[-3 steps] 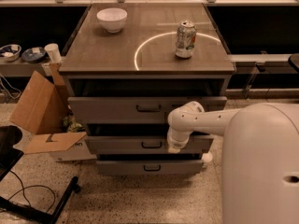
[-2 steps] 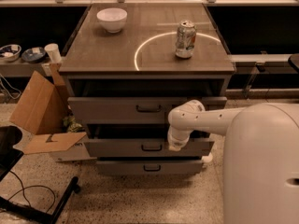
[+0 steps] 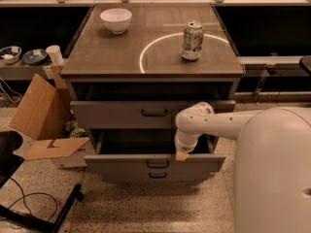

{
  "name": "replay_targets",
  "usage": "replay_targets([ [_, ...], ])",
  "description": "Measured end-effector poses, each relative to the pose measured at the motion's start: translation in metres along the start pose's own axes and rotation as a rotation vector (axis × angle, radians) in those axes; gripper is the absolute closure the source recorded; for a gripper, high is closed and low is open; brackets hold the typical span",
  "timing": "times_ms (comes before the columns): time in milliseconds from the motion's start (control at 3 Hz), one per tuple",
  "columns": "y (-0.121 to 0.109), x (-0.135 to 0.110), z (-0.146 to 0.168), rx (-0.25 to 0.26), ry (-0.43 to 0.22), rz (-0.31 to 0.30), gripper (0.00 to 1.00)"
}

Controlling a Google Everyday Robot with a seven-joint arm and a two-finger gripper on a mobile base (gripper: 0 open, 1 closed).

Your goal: Open middle drawer

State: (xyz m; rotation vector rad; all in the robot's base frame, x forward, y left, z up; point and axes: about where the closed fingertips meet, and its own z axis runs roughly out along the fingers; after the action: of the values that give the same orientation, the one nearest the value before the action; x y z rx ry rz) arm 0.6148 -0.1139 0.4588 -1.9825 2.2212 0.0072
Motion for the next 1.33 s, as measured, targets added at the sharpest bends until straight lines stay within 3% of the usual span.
replay_targets([
  [333, 0.0, 0.0001, 0.0, 0.0, 0.0, 0.0, 0.73],
  [1333, 0.0001, 0.0001, 0.0001, 0.0, 0.0, 0.0, 0.04],
])
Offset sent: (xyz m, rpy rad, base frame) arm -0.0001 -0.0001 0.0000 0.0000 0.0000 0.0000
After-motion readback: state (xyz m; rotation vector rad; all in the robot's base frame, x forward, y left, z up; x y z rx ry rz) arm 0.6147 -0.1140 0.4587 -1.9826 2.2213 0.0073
